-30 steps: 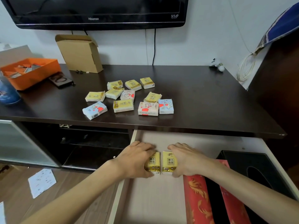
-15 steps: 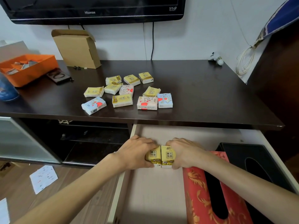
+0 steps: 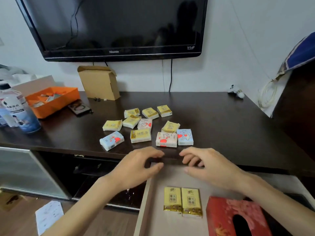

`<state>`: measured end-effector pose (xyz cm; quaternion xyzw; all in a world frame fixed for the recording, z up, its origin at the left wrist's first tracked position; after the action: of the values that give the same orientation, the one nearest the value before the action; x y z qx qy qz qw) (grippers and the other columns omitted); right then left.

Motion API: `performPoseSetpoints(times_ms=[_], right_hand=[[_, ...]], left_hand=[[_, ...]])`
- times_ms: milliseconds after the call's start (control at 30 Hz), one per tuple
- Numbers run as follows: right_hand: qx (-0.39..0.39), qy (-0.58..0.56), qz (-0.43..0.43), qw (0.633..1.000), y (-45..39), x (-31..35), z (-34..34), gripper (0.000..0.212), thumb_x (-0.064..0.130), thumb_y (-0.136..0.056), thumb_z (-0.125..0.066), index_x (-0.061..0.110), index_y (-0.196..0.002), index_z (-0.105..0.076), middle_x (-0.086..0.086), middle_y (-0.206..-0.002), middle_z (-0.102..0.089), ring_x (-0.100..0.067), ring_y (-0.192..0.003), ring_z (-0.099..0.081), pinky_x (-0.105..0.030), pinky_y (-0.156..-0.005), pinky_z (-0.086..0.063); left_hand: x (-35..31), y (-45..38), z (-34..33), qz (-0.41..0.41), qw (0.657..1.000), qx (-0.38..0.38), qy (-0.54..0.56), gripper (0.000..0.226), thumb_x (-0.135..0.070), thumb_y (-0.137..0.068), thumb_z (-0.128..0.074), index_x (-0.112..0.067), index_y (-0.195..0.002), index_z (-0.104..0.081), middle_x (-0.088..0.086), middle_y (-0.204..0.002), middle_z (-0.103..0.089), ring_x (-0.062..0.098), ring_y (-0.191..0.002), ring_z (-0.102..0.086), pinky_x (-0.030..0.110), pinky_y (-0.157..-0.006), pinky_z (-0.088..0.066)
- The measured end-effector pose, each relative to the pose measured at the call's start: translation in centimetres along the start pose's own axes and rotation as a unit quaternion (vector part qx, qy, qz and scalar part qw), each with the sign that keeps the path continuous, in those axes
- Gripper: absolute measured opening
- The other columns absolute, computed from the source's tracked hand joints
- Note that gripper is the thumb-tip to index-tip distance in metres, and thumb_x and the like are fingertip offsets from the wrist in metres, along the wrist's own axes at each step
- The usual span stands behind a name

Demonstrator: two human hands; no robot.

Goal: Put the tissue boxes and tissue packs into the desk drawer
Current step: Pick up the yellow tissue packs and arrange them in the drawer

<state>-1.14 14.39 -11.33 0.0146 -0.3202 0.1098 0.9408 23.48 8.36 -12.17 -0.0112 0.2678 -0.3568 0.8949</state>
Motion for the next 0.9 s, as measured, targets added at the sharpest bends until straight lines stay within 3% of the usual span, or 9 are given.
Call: performPoseSetpoints(times_ms=[133, 267, 400, 567, 700, 833, 900], right_hand=[[-0.067, -0.066, 0.014, 0.995, -6.7, 0.1, 4.2, 0.025, 0.030, -0.091, -0.074, 0.030, -0.116, -0.071, 0.014, -0.102, -0.074, -0.001, -0.091, -0.069, -0.022, -0.080, -0.055], [-0.076, -0.067, -0.006, 0.995, -14.2, -1.1, 5.8, 0.026, 0.025, -0.096, -0.069, 0.025, -0.122, -0.068, 0.009, -0.109, -0.072, -0.002, -0.098, -0.068, -0.018, -0.081, -0.055], [-0.049, -0.025, -0.029, 0.998, -20.6, -3.0, 5.1, 0.037, 0.022, -0.096, -0.070, 0.021, -0.133, -0.062, 0.004, -0.123, -0.067, -0.013, -0.112, -0.065, -0.034, -0.098, -0.054], [-0.050, 0.060, -0.025, 0.997, -27.7, -4.9, 4.5, 0.054, 0.022, -0.091, -0.076, 0.022, -0.140, -0.055, -0.002, -0.144, -0.054, -0.019, -0.126, -0.054, -0.036, -0.102, -0.048], [0.020, 0.072, -0.003, 0.997, -32.1, -5.8, 4.0, 0.086, 0.023, -0.083, -0.084, 0.021, -0.155, -0.038, -0.003, -0.159, -0.040, -0.023, -0.144, -0.037, -0.040, -0.114, -0.035], [0.088, 0.094, 0.007, 0.992, -34.4, -6.7, 3.3, 0.094, 0.027, -0.080, -0.083, 0.025, -0.159, -0.031, -0.002, -0.161, -0.037, -0.024, -0.144, -0.036, -0.040, -0.113, -0.036], [0.089, 0.103, 0.015, 0.991, -34.7, -7.1, 3.1, 0.088, 0.027, -0.081, -0.082, 0.025, -0.156, -0.036, -0.003, -0.156, -0.041, -0.024, -0.137, -0.042, -0.040, -0.110, -0.040]], left_hand=[[2.5, -4.6, 4.3, 0.074, 0.995, -0.064, 0.001, 0.035, -0.047, -0.091, -0.057, -0.032, -0.122, -0.066, -0.019, -0.114, -0.067, -0.005, -0.100, -0.061, 0.029, -0.087, -0.054], [5.0, -10.3, 5.8, 0.113, 0.991, -0.067, -0.038, 0.033, -0.041, -0.093, -0.058, -0.027, -0.123, -0.066, -0.011, -0.119, -0.067, 0.002, -0.102, -0.061, 0.029, -0.083, -0.054], [6.9, -15.8, 5.7, 0.129, 0.987, -0.052, -0.080, 0.040, -0.038, -0.091, -0.061, -0.021, -0.127, -0.063, -0.001, -0.129, -0.063, 0.016, -0.111, -0.061, 0.036, -0.092, -0.052], [10.5, -22.2, 5.3, 0.169, 0.975, -0.030, -0.144, 0.045, -0.042, -0.086, -0.067, -0.019, -0.124, -0.065, 0.004, -0.130, -0.060, 0.023, -0.118, -0.054, 0.040, -0.094, -0.049], [13.3, -25.1, 4.1, 0.228, 0.959, 0.033, -0.163, 0.071, -0.055, -0.078, -0.072, -0.015, -0.134, -0.053, 0.004, -0.128, -0.060, 0.023, -0.111, -0.058, 0.038, -0.088, -0.051], [14.5, -25.8, 3.1, 0.217, 0.953, 0.064, -0.201, 0.056, -0.054, -0.076, -0.075, -0.019, -0.118, -0.062, 0.001, -0.108, -0.067, 0.019, -0.090, -0.063, 0.036, -0.078, -0.055], [14.8, -25.8, 2.9, 0.212, 0.957, 0.055, -0.190, 0.056, -0.050, -0.077, -0.076, -0.019, -0.121, -0.062, 0.001, -0.111, -0.065, 0.019, -0.094, -0.062, 0.039, -0.081, -0.056]])
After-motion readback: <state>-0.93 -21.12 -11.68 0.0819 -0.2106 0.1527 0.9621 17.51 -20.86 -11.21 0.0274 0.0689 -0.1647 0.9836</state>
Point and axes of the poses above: each hand's wrist, its own y-axis away from the middle knuckle, its own z-axis out of the back of the hand, x = y × z, the point moved 2 cm from there along -y, towards the middle knuckle
